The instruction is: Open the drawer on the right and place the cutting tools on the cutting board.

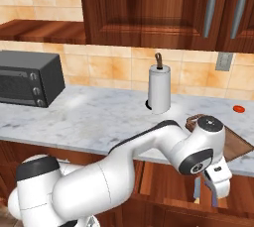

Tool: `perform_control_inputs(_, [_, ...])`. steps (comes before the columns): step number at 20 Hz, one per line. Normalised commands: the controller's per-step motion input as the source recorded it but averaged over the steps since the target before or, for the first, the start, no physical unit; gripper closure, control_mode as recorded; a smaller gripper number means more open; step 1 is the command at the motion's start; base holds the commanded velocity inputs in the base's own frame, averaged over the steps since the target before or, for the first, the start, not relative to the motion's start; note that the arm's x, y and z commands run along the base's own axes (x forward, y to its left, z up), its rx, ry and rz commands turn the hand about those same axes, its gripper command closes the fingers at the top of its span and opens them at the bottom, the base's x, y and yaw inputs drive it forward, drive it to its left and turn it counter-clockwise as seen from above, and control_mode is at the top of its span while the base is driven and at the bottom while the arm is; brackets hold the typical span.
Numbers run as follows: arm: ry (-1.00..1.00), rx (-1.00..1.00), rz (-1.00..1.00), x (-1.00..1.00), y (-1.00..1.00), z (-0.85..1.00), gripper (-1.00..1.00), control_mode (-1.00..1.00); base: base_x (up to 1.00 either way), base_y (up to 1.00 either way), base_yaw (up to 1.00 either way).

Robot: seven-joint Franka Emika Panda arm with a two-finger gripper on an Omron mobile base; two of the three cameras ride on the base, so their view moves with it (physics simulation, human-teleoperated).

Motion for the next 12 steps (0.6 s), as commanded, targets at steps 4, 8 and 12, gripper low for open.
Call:
perform_control_inputs(4, [0.00, 0.02, -0.01, 0.00, 0.00, 0.00, -1.00, -1.00, 0.00, 0.00, 0.00])
perform_control_inputs(8, [0.00, 0.00, 0.00, 0.00, 0.00, 0.00, -1.00, -1.00, 0.00, 0.00, 0.00])
perform_control_inputs(12, [0.00, 0.02, 0.00, 0.00, 0.00, -0.01, -1.00, -1.00, 0.00, 0.00, 0.00])
